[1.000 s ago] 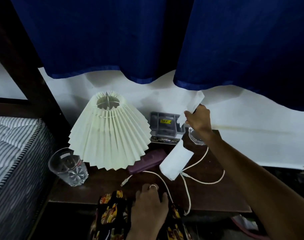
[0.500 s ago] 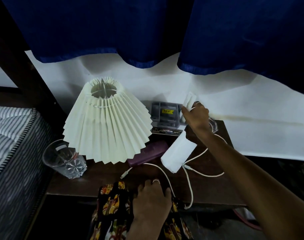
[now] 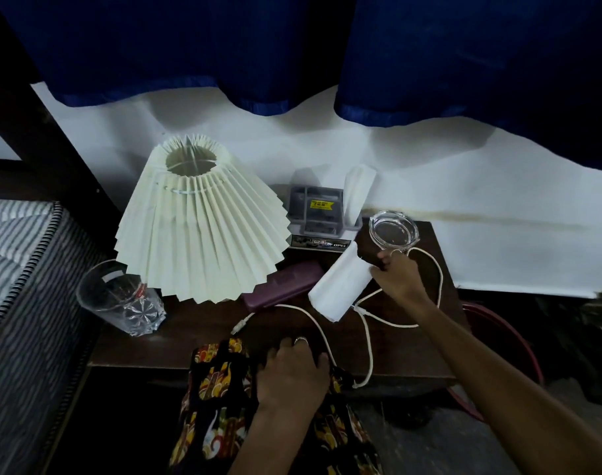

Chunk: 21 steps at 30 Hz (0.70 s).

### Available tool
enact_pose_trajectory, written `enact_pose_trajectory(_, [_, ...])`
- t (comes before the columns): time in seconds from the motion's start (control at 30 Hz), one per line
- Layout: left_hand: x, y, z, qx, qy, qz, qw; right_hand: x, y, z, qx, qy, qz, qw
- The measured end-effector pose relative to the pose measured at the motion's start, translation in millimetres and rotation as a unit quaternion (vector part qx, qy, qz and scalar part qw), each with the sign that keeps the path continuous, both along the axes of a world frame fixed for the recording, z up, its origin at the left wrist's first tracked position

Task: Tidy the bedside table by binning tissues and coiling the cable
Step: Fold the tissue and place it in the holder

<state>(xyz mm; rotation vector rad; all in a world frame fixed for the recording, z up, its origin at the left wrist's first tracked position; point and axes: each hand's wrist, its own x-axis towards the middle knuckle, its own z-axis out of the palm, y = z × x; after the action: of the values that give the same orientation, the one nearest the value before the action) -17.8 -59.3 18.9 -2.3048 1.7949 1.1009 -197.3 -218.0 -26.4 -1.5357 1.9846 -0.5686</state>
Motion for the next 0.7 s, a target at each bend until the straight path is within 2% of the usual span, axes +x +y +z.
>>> enact_pose_trajectory(0.13, [1,-1,0,-0.003,-0.002,0.001,1.000,8,-17,1,0.043,0.035,0.107,0.993])
enact_pose_trajectory(0.27, [2,-1,-2,-0.005,-0.008,0.006,1.000,15,-37,-2,0.132,0.026,0.148,0.980])
enact_pose_trajectory(0.37, [2,-3,-3,-0.009,-0.006,0.009,1.000,16,-45,-10,0.134,0.030,0.133,0.982])
enact_pose_trajectory(0.5, [2,-3,-4,-0.010,-0.005,0.010,1.000,17,-41,-12,0.078,0.043,0.114,0.989])
enact_pose_trajectory(0.6, [3,-2,-4,-0.013,-0.002,0.014,1.000,16,-33,-3,0.041,-0.027,0.131,0.990])
enact_pose_trajectory(0.7, [4,-1,-4,-0.016,0.004,0.023,1.000,15,-24,12,0.062,-0.092,0.141,0.984])
